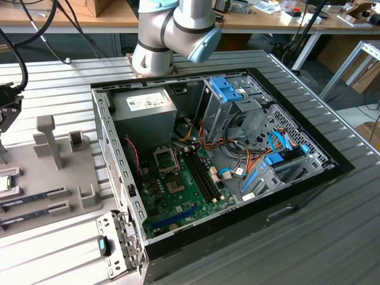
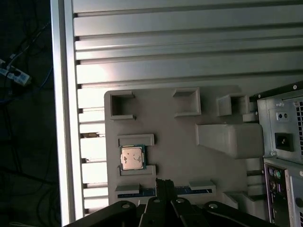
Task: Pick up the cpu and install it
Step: 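Reach for the cpu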
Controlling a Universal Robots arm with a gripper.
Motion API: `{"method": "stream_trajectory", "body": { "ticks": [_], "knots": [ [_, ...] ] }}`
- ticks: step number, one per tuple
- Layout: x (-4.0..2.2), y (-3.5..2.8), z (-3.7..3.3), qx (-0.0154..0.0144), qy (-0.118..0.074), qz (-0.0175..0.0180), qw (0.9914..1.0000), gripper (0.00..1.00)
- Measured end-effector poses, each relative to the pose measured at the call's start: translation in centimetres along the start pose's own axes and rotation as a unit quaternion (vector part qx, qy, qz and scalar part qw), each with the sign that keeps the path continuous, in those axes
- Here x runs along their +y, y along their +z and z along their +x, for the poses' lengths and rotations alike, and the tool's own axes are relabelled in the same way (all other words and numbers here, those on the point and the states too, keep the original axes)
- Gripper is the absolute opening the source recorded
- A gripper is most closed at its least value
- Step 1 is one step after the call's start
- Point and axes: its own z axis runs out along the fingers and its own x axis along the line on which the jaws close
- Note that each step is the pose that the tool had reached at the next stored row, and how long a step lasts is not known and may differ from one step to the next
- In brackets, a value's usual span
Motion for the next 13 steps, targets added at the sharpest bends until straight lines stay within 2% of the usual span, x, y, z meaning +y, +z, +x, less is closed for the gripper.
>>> {"method": "stream_trajectory", "body": {
  "ticks": [13],
  "knots": [
    [-0.08, 0.52, 1.01, 0.0000, 0.000, 0.0000, 1.00000, 0.11]
  ]
}}
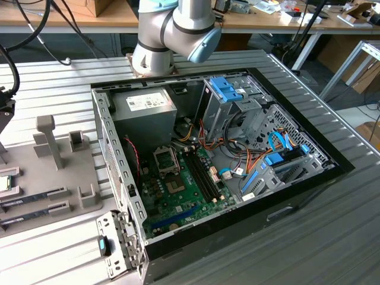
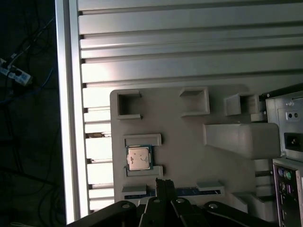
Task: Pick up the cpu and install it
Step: 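Reach for the cpu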
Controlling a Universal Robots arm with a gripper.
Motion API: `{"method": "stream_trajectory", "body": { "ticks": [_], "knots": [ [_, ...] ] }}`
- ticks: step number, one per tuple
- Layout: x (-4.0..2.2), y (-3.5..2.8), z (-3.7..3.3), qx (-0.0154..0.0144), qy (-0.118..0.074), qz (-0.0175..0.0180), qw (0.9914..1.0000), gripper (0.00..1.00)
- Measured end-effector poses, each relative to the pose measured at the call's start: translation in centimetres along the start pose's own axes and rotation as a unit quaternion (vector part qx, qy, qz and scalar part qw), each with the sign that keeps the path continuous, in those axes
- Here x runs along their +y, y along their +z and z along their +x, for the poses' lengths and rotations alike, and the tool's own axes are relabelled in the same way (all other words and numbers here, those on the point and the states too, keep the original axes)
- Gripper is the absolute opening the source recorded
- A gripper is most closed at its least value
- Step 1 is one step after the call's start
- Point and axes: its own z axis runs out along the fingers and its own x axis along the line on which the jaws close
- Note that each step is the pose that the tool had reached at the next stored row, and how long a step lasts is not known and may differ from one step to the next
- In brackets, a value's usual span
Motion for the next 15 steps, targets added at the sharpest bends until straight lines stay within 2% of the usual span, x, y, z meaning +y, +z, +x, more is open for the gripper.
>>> {"method": "stream_trajectory", "body": {
  "ticks": [4, 9, 15],
  "knots": [
    [-0.02, 0.16, 0.27, 0.0000, 0.000, 0.0000, 1.00000, 0.11],
    [-0.14, 0.80, 1.51, 0.0000, 0.000, 0.0000, 1.00000, 0.11],
    [0.05, 1.06, 1.75, 0.0000, 0.000, 0.0000, 1.00000, 0.11]
  ]
}}
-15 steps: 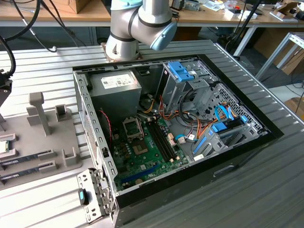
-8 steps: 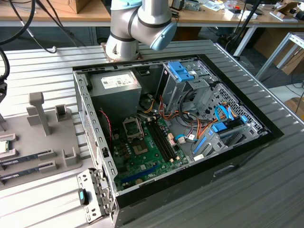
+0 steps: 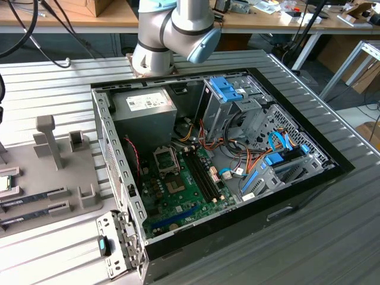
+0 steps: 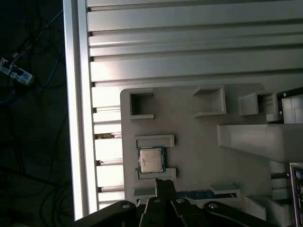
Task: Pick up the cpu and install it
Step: 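Reach for the cpu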
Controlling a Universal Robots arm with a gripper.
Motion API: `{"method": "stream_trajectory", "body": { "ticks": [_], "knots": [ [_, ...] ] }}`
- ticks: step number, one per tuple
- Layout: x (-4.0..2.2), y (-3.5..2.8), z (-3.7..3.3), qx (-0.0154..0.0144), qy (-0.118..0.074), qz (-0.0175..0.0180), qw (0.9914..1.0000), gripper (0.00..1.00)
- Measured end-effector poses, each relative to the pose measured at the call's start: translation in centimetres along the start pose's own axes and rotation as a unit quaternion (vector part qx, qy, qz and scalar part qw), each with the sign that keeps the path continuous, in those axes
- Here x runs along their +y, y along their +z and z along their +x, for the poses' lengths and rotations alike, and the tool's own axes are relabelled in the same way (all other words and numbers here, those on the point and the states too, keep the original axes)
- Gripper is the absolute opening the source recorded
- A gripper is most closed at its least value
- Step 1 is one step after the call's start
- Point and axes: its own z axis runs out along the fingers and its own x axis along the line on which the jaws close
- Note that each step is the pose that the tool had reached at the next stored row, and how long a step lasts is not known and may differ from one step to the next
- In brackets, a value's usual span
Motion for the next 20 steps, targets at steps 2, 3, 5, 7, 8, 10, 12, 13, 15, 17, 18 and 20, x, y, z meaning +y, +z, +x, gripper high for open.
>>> {"method": "stream_trajectory", "body": {
  "ticks": [2, 3, 5, 7, 8, 10, 12, 13, 15, 17, 18, 20],
  "knots": [
    [0.28, 0.06, 0.02, -0.0001, 0.000, 0.0014, 1.00000, 0.11],
    [0.43, 0.09, 0.03, -0.0003, 0.000, 0.0035, 0.99999, 0.11],
    [0.81, 0.17, 0.06, -0.0013, 0.000, 0.0168, 0.99986, 0.11],
    [1.02, 0.24, 0.09, -0.0023, -0.001, 0.0298, 0.99955, 0.11],
    [1.04, 0.27, 0.09, -0.0024, -0.001, 0.0309, 0.99952, 0.11],
    [1.04, 0.26, 0.09, -0.0023, -0.002, 0.0309, 0.99952, 0.11],
    [1.04, 0.26, 0.09, -0.0023, -0.002, 0.0309, 0.99952, 0.11],
    [1.05, 0.28, 0.08, 0.0032, -0.002, 0.0314, 0.99950, 0.11],
    [1.04, 0.33, 0.09, 0.0201, -0.001, 0.0326, 0.99927, 0.11],
    [1.04, 0.33, 0.10, 0.0210, -0.001, 0.0326, 0.99925, 0.11],
    [1.04, 0.33, 0.09, 0.0211, -0.001, 0.0327, 0.99924, 0.11],
    [1.04, 0.32, 0.09, 0.0212, -0.001, 0.0327, 0.99924, 0.11]
  ]
}}
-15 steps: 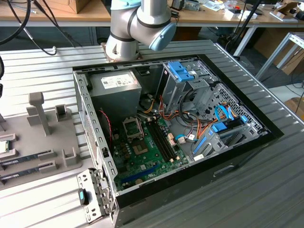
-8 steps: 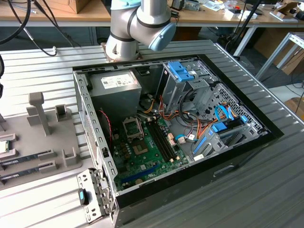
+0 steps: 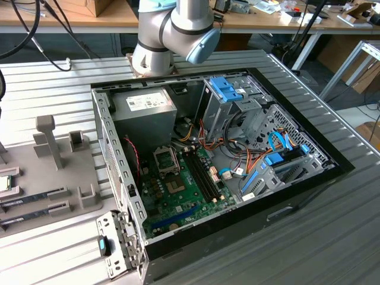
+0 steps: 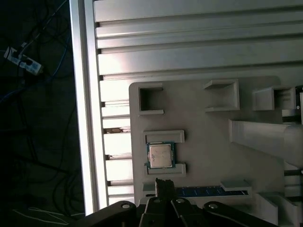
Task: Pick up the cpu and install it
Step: 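Reach for the cpu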
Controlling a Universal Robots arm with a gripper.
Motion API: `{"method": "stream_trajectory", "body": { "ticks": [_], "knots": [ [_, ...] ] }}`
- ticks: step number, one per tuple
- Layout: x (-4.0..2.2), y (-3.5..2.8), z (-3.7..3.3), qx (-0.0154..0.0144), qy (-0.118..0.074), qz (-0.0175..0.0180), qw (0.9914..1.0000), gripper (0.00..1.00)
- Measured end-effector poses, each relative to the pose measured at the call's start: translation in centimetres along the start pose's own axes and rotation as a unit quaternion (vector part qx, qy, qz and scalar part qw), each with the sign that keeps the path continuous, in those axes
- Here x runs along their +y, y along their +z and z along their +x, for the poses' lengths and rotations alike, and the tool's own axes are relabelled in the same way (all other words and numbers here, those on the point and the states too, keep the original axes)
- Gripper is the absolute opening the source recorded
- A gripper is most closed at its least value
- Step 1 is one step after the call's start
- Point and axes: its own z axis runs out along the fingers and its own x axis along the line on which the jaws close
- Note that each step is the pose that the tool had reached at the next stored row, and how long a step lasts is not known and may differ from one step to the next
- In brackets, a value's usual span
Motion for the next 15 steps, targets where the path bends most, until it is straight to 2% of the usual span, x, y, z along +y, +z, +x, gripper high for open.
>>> {"method": "stream_trajectory", "body": {
  "ticks": [7, 15],
  "knots": [
    [0.01, 0.05, -0.03, 0.0000, 0.000, -0.0001, 1.00000, 0.11],
    [0.14, 0.40, -0.53, 0.0002, 0.000, 0.0001, 1.00000, 0.11]
  ]
}}
